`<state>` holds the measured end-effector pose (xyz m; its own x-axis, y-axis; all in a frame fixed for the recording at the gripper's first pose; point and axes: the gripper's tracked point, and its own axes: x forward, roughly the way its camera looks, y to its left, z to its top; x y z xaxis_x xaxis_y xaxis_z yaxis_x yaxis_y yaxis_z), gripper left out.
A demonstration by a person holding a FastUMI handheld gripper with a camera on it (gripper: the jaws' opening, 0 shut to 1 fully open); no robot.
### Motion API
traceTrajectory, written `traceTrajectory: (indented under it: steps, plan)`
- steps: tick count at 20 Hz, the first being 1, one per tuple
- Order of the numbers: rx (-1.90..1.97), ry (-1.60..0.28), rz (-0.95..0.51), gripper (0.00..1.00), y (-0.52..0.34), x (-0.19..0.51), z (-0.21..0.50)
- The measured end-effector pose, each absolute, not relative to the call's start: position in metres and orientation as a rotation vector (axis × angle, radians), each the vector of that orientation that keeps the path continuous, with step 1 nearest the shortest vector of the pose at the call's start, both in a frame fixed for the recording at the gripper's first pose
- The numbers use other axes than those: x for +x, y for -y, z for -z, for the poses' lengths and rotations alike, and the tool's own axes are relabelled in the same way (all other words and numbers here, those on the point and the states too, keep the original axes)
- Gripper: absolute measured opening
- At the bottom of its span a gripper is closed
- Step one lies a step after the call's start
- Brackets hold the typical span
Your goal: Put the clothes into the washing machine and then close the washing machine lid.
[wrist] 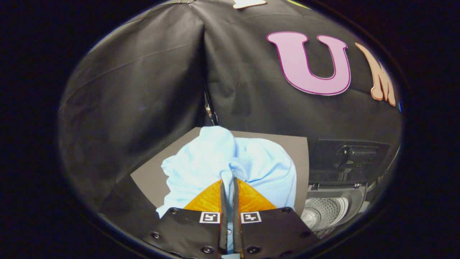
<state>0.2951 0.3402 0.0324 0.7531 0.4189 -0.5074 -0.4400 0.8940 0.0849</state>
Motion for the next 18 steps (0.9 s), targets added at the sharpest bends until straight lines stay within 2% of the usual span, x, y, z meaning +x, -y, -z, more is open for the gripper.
traceTrajectory:
  steps: [10,18]
  plan:
    - [-0.012,-0.448,-0.491,0.06,-0.287,0.289,-0.1]
    - [0.05,-0.39,-0.37,0.07,-0.174,0.304,-0.139]
